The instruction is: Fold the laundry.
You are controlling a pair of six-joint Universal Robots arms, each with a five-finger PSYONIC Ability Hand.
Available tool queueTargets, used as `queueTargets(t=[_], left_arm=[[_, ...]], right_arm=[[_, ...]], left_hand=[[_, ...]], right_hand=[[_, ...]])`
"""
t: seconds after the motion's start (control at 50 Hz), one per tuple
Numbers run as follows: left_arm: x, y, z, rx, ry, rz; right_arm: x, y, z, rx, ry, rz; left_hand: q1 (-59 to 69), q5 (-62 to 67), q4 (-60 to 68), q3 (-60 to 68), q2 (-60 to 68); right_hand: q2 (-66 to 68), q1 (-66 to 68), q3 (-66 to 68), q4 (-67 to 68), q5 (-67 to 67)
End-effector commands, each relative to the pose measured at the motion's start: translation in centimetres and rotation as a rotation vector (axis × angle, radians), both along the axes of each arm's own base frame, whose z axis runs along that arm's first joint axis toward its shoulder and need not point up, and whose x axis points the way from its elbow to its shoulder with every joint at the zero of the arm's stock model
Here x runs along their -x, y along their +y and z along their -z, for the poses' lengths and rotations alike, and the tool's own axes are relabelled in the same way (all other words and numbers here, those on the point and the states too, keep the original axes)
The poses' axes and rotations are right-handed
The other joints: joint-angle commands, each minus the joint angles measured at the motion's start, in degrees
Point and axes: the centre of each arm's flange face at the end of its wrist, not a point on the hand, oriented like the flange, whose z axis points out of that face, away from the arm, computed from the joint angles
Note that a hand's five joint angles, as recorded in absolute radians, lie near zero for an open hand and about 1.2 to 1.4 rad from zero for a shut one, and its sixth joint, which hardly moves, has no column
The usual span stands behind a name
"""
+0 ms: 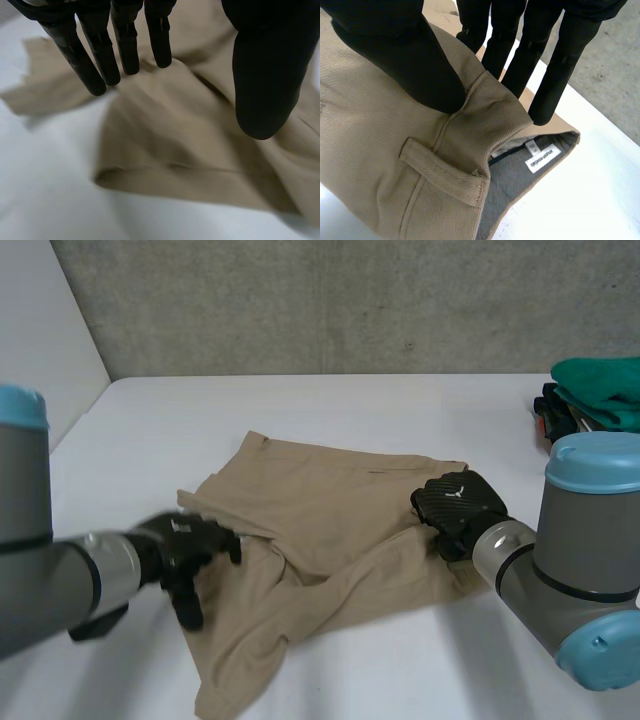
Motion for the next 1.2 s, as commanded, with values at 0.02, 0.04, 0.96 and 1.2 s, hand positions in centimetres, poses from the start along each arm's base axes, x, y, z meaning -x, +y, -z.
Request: queueTargets(t=[0.02,0.04,0.96,1.2], left_arm=[[0.3,1.5,3.0,-0.076,-0.03,0.029],[0.3,1.2,3.6,-0.09,-0.039,0.022],[3.6,1.5,2.1,-0.052,-0.144,0.251],[8.6,-9.3,-3.9,0.396,-0.009,0.084]], right_arm=[[0.0,-0.1,0.1,0.012,-0.014,0.024],[0.1,-0.2,0.1,0.02,-0.014,0.032],[3.8,4.1,-1.0,0.014,0.438,-0.259],[1.8,-4.3,-2.6,0.213,0.176,0.049]], left_hand=[[6.8,5.3,5.3,5.4,5.3],[8.5,7.0,6.9,7.0,7.0],[56.7,55.3,55.2,55.3,55.2],[56.7,55.3,55.2,55.3,55.2]], right_hand=[[12.7,14.7,11.9,11.2,11.5],[12.7,14.7,11.9,11.2,11.5],[12.7,14.7,11.9,11.2,11.5],[12.7,14.7,11.9,11.2,11.5]])
